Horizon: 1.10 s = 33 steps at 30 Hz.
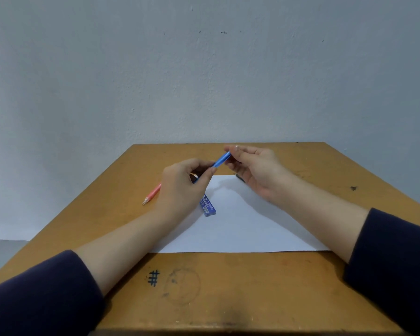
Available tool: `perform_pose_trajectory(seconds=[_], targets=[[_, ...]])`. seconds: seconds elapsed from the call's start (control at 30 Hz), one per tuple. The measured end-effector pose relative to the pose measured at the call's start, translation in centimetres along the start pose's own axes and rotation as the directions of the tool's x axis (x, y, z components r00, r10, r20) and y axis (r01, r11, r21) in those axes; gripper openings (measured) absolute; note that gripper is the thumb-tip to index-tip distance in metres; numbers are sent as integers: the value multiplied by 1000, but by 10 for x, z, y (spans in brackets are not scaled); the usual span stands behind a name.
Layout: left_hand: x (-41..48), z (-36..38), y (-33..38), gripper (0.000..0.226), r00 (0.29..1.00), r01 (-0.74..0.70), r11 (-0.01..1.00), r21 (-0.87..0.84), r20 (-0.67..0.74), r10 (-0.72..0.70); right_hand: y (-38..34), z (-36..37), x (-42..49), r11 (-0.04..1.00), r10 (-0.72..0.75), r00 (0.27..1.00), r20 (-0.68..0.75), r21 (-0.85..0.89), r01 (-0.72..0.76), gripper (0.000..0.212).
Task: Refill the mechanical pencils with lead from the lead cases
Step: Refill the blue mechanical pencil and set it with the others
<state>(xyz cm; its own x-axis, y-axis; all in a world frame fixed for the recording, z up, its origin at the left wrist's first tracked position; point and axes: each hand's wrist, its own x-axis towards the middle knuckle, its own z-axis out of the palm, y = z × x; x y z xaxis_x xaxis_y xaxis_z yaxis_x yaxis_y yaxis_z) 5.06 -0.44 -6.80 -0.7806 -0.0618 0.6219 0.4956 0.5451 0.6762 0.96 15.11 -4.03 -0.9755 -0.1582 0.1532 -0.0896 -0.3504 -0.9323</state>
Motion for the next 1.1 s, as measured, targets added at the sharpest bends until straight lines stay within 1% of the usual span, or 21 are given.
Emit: perform_pose_trajectory(seconds=[0.07, 0.13, 0.2, 0.27, 0.3, 0.33, 0.4, 0.47, 0.53, 0.57, 0.63, 0.7, 0.83, 1.1], targets=[[-2, 1, 5, 16, 999, 23, 1000, -7, 33, -23, -1, 3, -1, 991, 57, 997, -47, 121, -51, 17], [-3, 1, 8, 14, 993, 75, 997, -27, 88, -73, -4, 4, 0, 954, 114, 989, -94, 289, -83, 20], [-4, 0, 12, 12, 977, 142, 988, -60, 171, -130, -9, 4, 3, 877, 174, 975, -136, 472, -91, 25], [-7, 0, 19, 21, 936, 262, 952, -157, 283, -211, -13, 2, 6, 781, 221, 963, -152, 619, -81, 32], [-9, 1, 25, 25, 901, 352, 906, -235, 345, -261, -15, -1, 7, 742, 237, 961, -144, 665, -84, 37], [-10, 2, 30, 28, 858, 451, 835, -314, 409, -310, -17, -4, 7, 711, 247, 961, -127, 697, -91, 41], [-10, 1, 38, 39, 752, 627, 657, -420, 545, -370, -20, -11, 7, 670, 248, 965, -82, 734, -109, 49], [-9, -2, 41, 53, 630, 752, 513, -414, 682, -372, -22, -14, 6, 650, 239, 969, -61, 752, -113, 50], [-9, -6, 41, 65, 529, 825, 422, -377, 778, -339, -23, -15, 5, 640, 233, 970, -63, 761, -105, 49], [-9, -6, 42, 69, 493, 848, 386, -363, 808, -324, -23, -15, 5, 639, 232, 970, -66, 763, -101, 49], [-10, -6, 42, 76, 447, 878, 330, -346, 840, -307, -22, -15, 5, 640, 235, 969, -75, 762, -96, 47], [-10, -5, 42, 81, 429, 890, 304, -341, 853, -297, -20, -15, 5, 643, 235, 968, -81, 761, -92, 44], [-10, -4, 40, 88, 416, 896, 287, -339, 866, -278, -18, -14, 4, 661, 214, 973, -82, 746, -82, 28], [-9, -4, 37, 95, 415, 893, 304, -332, 869, -271, -17, -14, 4, 682, 212, 975, -74, 726, -93, 26]])
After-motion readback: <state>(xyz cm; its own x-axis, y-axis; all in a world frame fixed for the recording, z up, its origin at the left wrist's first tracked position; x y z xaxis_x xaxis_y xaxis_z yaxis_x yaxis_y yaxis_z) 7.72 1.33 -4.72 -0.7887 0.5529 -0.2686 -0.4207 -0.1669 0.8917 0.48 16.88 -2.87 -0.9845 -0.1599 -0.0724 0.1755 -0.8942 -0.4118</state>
